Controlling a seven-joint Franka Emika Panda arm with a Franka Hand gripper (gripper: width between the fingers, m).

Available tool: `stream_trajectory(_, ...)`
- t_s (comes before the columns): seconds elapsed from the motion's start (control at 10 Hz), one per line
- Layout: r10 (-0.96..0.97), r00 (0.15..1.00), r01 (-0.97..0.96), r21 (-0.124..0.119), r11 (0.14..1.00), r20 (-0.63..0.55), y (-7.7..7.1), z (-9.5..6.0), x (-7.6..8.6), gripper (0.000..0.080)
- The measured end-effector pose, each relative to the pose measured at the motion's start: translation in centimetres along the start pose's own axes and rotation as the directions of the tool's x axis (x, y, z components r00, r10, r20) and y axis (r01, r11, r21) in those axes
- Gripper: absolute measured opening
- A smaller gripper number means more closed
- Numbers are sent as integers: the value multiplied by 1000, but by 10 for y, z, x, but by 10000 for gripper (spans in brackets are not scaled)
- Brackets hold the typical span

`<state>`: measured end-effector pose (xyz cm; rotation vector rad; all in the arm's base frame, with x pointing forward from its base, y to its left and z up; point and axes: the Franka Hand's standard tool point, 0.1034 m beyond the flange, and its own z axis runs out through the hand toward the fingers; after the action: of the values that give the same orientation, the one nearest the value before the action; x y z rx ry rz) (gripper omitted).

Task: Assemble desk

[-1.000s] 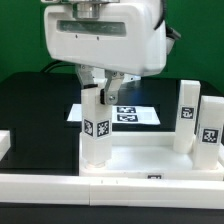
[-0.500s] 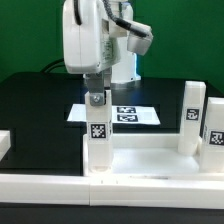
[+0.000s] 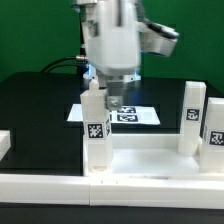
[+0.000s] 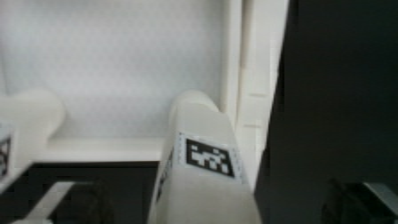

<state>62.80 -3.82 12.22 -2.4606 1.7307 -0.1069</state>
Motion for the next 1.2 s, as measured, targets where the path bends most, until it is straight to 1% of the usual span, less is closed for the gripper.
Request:
stream_trajectory(0.1,-85,996,85,0,996,2,0,-1,0,639)
stream_trajectory(0.5,-315,949,315,-3,949,-1,1,-1,2,649)
stream_trajectory(0.6,-514,858,514,-21,858,-7,3,-1,5,649)
stream_trajectory(0.8,-725,688,725,-38,688,6,4,2,3,649)
stream_trajectory(0.9,-756,655,755,-37,655,3,2,0,8,649)
stream_trajectory(1.0,-759,651,759,-35,651,-6,-1,-3,13,649)
stream_trajectory(1.2,-751,661,750,-36,660,-4,0,-2,11,649)
